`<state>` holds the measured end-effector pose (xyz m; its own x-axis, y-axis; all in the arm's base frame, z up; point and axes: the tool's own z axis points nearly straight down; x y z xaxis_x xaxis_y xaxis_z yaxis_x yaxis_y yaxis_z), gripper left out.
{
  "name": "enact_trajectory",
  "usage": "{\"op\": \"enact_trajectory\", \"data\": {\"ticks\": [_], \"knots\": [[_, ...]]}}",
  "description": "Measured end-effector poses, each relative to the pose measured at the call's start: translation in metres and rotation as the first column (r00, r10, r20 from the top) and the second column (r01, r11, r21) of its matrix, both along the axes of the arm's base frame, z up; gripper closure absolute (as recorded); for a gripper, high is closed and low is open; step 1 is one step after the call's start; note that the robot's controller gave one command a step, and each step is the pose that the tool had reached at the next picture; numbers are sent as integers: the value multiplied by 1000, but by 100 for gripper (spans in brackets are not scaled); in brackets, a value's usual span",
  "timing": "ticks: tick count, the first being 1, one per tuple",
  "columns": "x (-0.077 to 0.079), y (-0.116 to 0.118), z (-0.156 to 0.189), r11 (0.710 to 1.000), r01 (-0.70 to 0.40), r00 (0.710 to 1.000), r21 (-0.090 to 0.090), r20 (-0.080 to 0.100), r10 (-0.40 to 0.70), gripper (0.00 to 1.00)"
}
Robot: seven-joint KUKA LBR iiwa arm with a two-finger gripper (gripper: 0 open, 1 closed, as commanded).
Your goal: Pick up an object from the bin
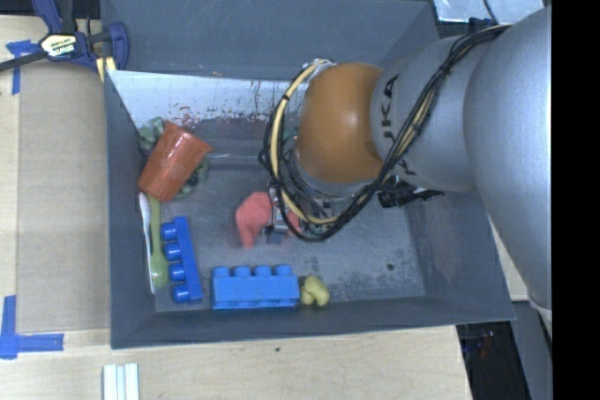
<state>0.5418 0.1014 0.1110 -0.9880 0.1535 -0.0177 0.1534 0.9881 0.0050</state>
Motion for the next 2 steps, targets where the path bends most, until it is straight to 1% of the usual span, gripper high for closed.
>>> {"op": "enact_trajectory", "data": {"ticks": [1,2], "knots": [[1,0,4,1000,-1,1000,0,3,1,100],[-2,-1,30,1000,-2,1000,-1,-8,2,100]]}}
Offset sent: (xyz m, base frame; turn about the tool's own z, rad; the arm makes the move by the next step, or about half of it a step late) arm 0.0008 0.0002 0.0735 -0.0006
